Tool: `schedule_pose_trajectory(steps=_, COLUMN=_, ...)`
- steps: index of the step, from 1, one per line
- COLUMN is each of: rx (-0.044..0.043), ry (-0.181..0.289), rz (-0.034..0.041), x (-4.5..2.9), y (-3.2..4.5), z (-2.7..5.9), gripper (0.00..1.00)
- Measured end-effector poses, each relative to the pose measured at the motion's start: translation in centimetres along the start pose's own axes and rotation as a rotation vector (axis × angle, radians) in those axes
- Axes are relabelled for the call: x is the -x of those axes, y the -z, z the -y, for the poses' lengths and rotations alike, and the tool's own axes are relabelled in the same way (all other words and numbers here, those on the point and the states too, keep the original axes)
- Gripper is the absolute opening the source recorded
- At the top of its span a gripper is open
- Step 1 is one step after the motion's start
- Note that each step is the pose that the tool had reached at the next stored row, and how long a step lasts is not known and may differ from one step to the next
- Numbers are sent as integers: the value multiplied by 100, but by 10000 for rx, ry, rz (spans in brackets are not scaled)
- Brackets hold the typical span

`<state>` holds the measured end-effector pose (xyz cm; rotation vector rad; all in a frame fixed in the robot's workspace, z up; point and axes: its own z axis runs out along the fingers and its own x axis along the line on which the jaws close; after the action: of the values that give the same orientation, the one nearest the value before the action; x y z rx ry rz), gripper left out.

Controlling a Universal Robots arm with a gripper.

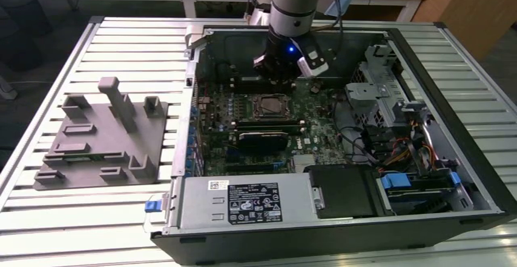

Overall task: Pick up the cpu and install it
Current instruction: 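Install the first cpu locking lever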

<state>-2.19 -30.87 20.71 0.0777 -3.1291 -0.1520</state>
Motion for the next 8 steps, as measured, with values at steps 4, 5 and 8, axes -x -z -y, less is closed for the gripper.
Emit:
schedule_pose_trajectory(steps=4, rx=-2, ry=-1, rz=-1, x=-1, y=2, z=19, gripper=11)
schedule_pose_trajectory(steps=5, rx=-2, ry=-1, rz=-1, x=-1, y=2, z=22, gripper=11)
schedule_pose_trajectory(steps=8, rx=-2, ry=-2, rz=-1, x=-2, y=3, z=34, gripper=11)
